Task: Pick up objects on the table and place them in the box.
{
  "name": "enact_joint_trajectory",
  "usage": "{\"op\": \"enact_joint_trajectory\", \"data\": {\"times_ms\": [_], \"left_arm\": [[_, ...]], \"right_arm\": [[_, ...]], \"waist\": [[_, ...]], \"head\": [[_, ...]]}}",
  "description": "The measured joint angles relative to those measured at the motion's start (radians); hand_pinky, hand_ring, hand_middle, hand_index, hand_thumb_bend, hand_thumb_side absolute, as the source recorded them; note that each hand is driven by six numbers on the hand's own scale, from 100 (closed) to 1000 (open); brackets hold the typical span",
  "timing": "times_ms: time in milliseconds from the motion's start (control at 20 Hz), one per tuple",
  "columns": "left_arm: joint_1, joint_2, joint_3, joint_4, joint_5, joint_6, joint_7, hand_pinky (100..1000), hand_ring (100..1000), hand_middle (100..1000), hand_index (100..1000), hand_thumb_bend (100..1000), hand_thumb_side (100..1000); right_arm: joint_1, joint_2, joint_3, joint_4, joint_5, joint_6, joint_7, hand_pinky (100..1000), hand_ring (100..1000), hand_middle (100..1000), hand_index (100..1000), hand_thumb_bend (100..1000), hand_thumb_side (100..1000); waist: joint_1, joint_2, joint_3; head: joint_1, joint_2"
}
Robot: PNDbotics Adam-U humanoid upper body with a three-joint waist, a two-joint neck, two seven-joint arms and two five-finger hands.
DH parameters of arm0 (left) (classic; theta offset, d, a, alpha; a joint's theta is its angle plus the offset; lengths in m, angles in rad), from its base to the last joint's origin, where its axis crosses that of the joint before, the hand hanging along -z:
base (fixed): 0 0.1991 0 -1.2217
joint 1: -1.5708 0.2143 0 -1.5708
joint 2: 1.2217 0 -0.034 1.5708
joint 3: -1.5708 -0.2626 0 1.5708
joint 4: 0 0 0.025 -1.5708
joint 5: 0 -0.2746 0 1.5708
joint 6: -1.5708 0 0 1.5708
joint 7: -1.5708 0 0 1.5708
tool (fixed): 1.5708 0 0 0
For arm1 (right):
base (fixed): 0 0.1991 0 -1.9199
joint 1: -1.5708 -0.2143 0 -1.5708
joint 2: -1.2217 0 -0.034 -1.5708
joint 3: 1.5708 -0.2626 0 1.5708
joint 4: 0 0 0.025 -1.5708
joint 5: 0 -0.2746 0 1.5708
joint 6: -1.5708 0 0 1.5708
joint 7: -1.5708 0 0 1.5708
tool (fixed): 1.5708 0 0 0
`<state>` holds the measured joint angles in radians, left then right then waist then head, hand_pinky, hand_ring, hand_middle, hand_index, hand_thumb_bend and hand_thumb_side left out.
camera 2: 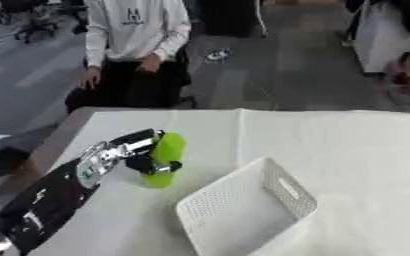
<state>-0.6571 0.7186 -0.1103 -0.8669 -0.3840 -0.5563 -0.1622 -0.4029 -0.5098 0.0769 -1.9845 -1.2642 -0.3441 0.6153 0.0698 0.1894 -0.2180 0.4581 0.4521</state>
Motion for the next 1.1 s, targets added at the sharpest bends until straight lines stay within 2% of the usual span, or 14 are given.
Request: {"op": "enact_joint_trajectory", "data": {"times_ms": [200, 350, 650, 850, 1100], "left_arm": [[0.032, 0.001, -0.005, -0.079, 0.095, -0.025, 0.100, 100, 100, 114, 359, 100, 609], [0.068, 0.011, -0.022, -0.205, 0.217, -0.017, 0.147, 100, 100, 111, 358, 100, 606], [0.154, 0.081, -0.060, -0.542, 0.415, 0.069, 0.172, 100, 100, 103, 349, 100, 606], [0.198, 0.115, -0.077, -0.719, 0.477, 0.133, 0.174, 100, 100, 102, 350, 100, 607], [0.229, 0.143, -0.090, -0.878, 0.530, 0.192, 0.165, 100, 100, 100, 344, 100, 605]], "right_arm": [[0.000, 0.000, 0.000, 0.000, 0.001, -0.001, -0.001, 189, 303, 514, 620, 100, 657], [0.001, 0.000, 0.000, 0.000, 0.003, -0.003, -0.003, 188, 301, 515, 620, 100, 658], [0.009, -0.001, 0.000, 0.000, 0.011, -0.005, -0.003, 186, 301, 515, 621, 100, 660], [0.010, -0.002, 0.000, 0.000, 0.015, -0.009, 0.000, 186, 301, 515, 622, 100, 661], [0.010, -0.009, 0.000, 0.000, 0.017, -0.011, 0.000, 186, 300, 515, 622, 100, 661]], "waist": [[0.003, 0.000, 0.007], [0.003, 0.000, 0.013], [0.005, -0.004, 0.023], [0.005, -0.004, 0.024], [0.005, -0.004, 0.026]], "head": [[-0.011, -0.008], [-0.038, -0.010], [-0.084, -0.019], [-0.094, -0.024], [-0.098, -0.025]]}}
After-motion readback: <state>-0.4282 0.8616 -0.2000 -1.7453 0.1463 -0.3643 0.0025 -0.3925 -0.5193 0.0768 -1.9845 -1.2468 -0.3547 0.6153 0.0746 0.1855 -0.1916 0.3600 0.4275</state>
